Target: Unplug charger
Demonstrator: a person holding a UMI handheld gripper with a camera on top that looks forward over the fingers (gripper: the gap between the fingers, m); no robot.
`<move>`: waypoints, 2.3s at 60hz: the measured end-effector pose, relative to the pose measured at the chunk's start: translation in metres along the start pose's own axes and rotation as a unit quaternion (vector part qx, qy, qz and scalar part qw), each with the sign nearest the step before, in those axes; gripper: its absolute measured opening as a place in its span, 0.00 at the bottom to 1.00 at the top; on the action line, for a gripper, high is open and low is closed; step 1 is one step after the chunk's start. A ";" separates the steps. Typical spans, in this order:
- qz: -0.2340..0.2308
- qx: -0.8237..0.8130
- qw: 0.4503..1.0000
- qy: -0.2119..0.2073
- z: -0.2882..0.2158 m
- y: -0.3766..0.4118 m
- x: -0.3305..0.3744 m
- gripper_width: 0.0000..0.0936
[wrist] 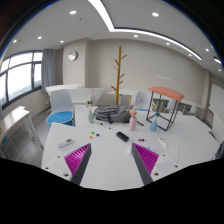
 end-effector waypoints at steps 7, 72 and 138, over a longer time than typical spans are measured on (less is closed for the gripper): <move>0.017 0.002 1.000 0.013 0.015 -0.012 -0.008 0.91; 0.127 -0.038 0.989 0.062 0.268 -0.124 -0.136 0.91; 0.075 -0.044 0.996 0.011 0.264 -0.215 -0.443 0.91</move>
Point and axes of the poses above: the point between the fingertips, and its own axes, seen from behind it with the camera up: y to the left, z down, x backward, against the way the camera looks, the point moved 8 cm from there along x, backward, against the way the camera looks, and after that the axes turned 12 degrees about x, right-handed, at the moved point
